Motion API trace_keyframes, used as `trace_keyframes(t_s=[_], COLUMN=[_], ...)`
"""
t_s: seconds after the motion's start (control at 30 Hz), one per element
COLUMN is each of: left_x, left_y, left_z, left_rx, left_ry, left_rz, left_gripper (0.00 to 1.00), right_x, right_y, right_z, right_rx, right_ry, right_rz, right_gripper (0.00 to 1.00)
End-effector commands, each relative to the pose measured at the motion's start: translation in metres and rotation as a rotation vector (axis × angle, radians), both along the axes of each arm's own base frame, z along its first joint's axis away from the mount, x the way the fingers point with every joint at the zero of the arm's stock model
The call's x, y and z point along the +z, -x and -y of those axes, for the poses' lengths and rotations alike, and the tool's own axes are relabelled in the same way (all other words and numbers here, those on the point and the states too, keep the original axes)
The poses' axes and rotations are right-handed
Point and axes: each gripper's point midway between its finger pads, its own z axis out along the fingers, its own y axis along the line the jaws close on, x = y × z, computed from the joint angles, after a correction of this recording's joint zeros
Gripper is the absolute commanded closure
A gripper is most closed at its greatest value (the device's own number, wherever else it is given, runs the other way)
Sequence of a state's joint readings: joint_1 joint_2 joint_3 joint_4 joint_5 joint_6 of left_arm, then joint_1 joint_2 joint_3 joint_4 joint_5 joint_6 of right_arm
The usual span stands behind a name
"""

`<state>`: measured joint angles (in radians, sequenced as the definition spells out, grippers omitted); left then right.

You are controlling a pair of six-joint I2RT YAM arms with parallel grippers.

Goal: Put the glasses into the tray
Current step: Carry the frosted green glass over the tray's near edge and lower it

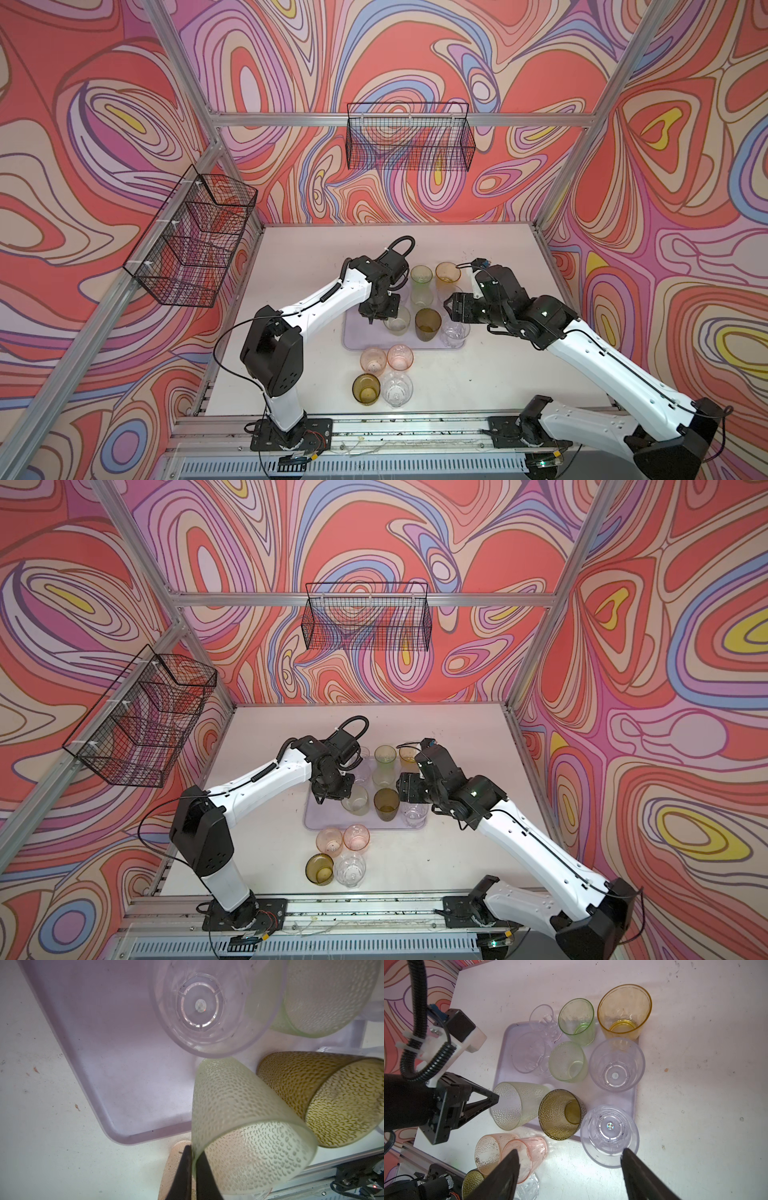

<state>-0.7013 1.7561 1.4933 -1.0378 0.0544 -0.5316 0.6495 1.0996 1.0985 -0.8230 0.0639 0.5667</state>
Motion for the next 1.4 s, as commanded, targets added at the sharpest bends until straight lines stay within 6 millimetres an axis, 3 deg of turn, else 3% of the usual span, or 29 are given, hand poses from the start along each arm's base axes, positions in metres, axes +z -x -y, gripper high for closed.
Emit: trace_keyframes(t_s=[0.0, 1.37], left_x=[0.0001, -0.0017], left_y=[-0.0005, 0.0025], left_z=[0.0021, 0.0056], left_rx=[0.0, -0.029], left_ry=[-0.021, -0.069], left_rz=[-0.01, -0.047], left_gripper=[0.91, 0.85], right_x=[-0.0017, -0.0029], right_y=[0.0035, 0.0072], right_z=[0.0033, 0.0085], right_rx=[0.0, -0.01], right_ry=[0.011, 0.019], right_rz=[0.008, 0.008], right_gripper=[0.2, 0.2])
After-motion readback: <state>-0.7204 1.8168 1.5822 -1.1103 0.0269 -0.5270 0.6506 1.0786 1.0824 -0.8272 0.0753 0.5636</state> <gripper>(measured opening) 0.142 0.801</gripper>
